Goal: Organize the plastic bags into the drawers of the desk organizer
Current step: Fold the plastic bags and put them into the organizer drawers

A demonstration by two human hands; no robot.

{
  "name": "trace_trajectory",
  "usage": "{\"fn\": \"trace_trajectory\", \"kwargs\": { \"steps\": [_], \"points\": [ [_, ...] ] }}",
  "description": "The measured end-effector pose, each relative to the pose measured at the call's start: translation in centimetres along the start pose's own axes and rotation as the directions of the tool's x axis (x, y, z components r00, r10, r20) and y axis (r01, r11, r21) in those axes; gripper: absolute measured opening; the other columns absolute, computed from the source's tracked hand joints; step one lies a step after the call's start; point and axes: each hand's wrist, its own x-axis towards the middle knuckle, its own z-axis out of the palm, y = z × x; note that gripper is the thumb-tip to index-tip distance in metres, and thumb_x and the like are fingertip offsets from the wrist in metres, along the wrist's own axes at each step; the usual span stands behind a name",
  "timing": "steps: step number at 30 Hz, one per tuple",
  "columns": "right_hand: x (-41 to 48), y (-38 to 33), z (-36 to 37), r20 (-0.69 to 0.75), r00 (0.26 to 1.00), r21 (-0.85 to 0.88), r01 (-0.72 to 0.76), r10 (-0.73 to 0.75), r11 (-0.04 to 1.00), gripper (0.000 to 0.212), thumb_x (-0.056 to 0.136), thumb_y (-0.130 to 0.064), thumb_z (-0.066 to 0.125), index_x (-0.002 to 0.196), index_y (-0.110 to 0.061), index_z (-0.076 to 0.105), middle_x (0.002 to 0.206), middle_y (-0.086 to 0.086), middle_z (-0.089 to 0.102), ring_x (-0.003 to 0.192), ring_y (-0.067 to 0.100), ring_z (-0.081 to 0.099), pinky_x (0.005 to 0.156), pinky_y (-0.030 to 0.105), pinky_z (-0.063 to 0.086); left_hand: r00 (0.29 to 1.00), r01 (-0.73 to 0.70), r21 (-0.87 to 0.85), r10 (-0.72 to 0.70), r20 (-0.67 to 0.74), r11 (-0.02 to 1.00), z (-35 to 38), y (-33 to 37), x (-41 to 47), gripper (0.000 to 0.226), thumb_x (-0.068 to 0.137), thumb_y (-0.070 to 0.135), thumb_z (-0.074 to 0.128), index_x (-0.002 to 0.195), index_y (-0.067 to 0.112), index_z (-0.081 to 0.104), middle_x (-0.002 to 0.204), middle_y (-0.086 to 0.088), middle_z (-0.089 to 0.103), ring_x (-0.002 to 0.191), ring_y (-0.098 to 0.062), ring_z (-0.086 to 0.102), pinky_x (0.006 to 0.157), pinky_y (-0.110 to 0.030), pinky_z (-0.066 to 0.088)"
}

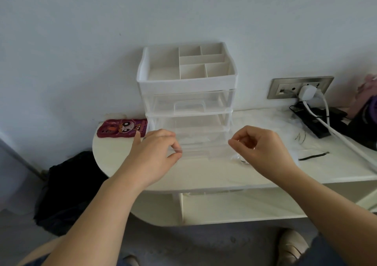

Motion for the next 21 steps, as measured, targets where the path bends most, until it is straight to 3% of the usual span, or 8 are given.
{"fn": "trace_trajectory", "kwargs": {
  "steps": [3, 5, 8, 10, 13, 16, 19, 21],
  "points": [
    [0.6, 0.8, -1.6, -0.005, 0.999, -0.036, -0.038, 0.038, 0.999, 0.015, 0.081, -0.027, 0.068, 0.068, -0.022, 0.065, 0.059, -0.002, 0.066, 0.052, 0.007, 0.058, 0.051, 0.013, 0.043, 0.999, -0.036, -0.002, 0.036, -0.040, 0.999, -0.1, 0.6, 0.1, 0.010, 0.088, 0.044, 0.058, 0.095, 0.037, 0.058, 0.133, 0.018, 0.044, 0.128, -0.008, 0.037, 0.116, -0.046, 0.008],
    [1.0, 1.9, -3.6, 0.059, 0.988, -0.195, -0.130, 0.144, 0.972, 0.017, 0.083, -0.027, 0.066, 0.067, -0.020, 0.066, 0.059, -0.008, 0.068, 0.054, 0.001, 0.061, 0.054, 0.018, 0.045, 0.993, -0.088, -0.020, 0.086, -0.087, 0.996, 0.1, 1.5, 0.3, 0.017, 0.088, 0.044, 0.057, 0.102, 0.035, 0.059, 0.131, 0.018, 0.046, 0.125, -0.007, 0.040, 0.117, -0.045, 0.010],
    [1.1, 4.8, -6.0, 0.230, 0.902, -0.575, -0.176, 0.365, 0.799, 0.020, 0.088, -0.026, 0.060, 0.076, -0.016, 0.071, 0.071, -0.008, 0.072, 0.069, 0.007, 0.066, 0.066, 0.024, 0.051, 0.982, -0.162, -0.036, 0.158, -0.104, 0.986, 0.9, 3.3, 0.7, 0.021, 0.090, 0.042, 0.054, 0.108, 0.033, 0.059, 0.128, 0.017, 0.047, 0.121, -0.008, 0.043, 0.115, -0.041, 0.010],
    [1.0, 6.8, -6.3, 0.218, 0.873, -0.743, -0.142, 0.436, 0.655, 0.025, 0.094, -0.025, 0.048, 0.100, -0.015, 0.071, 0.104, -0.001, 0.071, 0.095, 0.015, 0.064, 0.083, 0.028, 0.049, 0.974, -0.204, -0.030, 0.200, -0.103, 0.979, 1.5, 4.1, 1.0, 0.021, 0.091, 0.040, 0.053, 0.110, 0.033, 0.059, 0.128, 0.016, 0.049, 0.120, -0.008, 0.045, 0.115, -0.040, 0.011],
    [1.2, 8.5, -5.6, 0.200, 0.896, -0.733, -0.132, 0.397, 0.667, 0.042, 0.100, -0.025, 0.038, 0.140, -0.016, 0.042, 0.149, 0.002, 0.038, 0.136, 0.019, 0.035, 0.109, 0.031, 0.028, 0.965, -0.235, -0.037, 0.228, -0.133, 0.971, 2.1, 4.8, 1.3, 0.019, 0.092, 0.036, 0.053, 0.109, 0.031, 0.060, 0.125, 0.016, 0.052, 0.117, -0.006, 0.047, 0.114, -0.037, 0.011],
    [1.7, 9.7, -4.1, 0.269, 0.898, -0.721, -0.052, 0.348, 0.691, 0.052, 0.100, -0.023, 0.035, 0.149, -0.015, 0.021, 0.158, 0.002, 0.015, 0.144, 0.018, 0.016, 0.114, 0.032, 0.019, 0.960, -0.239, -0.036, 0.230, -0.158, 0.970, 2.3, 5.1, 1.6, 0.017, 0.093, 0.033, 0.053, 0.107, 0.029, 0.061, 0.121, 0.016, 0.054, 0.114, -0.005, 0.049, 0.114, -0.036, 0.013],
    [2.1, 10.5, -3.0, 0.314, 0.886, -0.762, 0.022, 0.340, 0.647, 0.042, 0.099, -0.020, 0.037, 0.141, -0.014, 0.039, 0.154, 0.004, 0.028, 0.136, 0.021, 0.032, 0.110, 0.032, 0.028, 0.962, -0.232, -0.047, 0.222, -0.162, 0.972, 2.5, 5.1, 1.6, 0.017, 0.094, 0.030, 0.052, 0.107, 0.028, 0.062, 0.118, 0.017, 0.056, 0.111, -0.004, 0.051, 0.115, -0.036, 0.016],
    [2.1, 10.5, -2.9, 0.246, 0.922, -0.763, -0.006, 0.299, 0.646, 0.040, 0.097, -0.027, 0.043, 0.136, -0.021, 0.046, 0.148, -0.001, 0.038, 0.129, 0.020, 0.041, 0.104, 0.032, 0.034, 0.961, -0.233, -0.044, 0.224, -0.161, 0.971, 2.5, 5.2, 1.6, 0.017, 0.094, 0.030, 0.051, 0.107, 0.028, 0.062, 0.116, 0.017, 0.056, 0.109, -0.004, 0.051, 0.115, -0.037, 0.017]
  ]
}}
